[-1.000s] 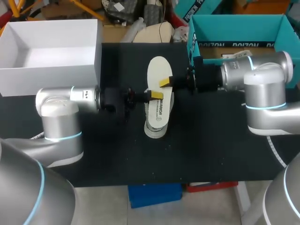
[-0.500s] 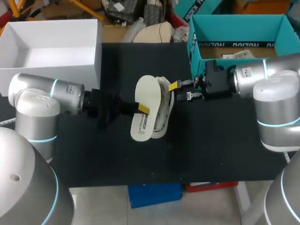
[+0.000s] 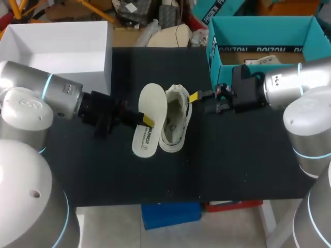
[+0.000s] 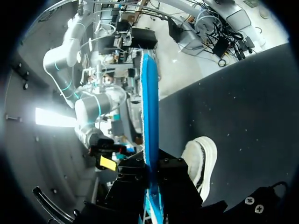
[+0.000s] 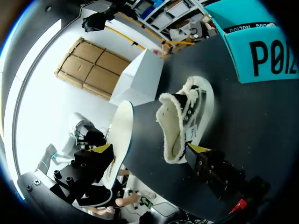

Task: Take the shoe out of the shoebox, open the shoe tongue, remove and reinsert the insole, then place the shoe into the shoebox

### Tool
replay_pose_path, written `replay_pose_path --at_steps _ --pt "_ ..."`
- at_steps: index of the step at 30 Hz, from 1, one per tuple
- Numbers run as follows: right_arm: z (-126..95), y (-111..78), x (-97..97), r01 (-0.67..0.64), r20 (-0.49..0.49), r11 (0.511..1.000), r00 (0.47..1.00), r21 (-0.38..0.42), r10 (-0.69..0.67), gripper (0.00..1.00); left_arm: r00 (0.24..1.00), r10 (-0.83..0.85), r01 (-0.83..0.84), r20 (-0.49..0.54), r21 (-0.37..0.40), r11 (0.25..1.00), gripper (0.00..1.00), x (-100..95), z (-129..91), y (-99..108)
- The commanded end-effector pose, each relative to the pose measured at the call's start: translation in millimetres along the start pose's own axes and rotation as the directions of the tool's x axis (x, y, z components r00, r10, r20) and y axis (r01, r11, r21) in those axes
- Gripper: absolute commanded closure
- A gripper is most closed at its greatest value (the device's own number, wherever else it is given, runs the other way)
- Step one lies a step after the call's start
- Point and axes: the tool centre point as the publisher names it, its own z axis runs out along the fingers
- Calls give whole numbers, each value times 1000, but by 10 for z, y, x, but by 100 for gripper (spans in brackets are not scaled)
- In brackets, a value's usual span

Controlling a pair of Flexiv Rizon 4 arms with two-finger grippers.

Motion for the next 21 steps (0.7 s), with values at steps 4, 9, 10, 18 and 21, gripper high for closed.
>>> replay_pose_path --at_steps 4,9,10,18,21 --pt "-83 -168 39 91 235 996 967 24 -94 0 993 -120 121 -13 186 975 100 -15 53 -199" --pt "-192 -427 46 134 358 989 922 69 -150 0 977 -203 214 -70 344 914 100 -12 139 -410" --pt "-212 -479 47 136 365 988 918 67 -151 0 975 -207 220 -74 353 909 100 -17 148 -440" --pt "-415 -771 10 142 444 988 882 64 -156 0 945 -292 326 -146 410 852 100 2 175 -589" --pt "-415 -771 10 142 444 988 882 64 -156 0 932 -295 359 -212 409 839 100 20 179 -633"
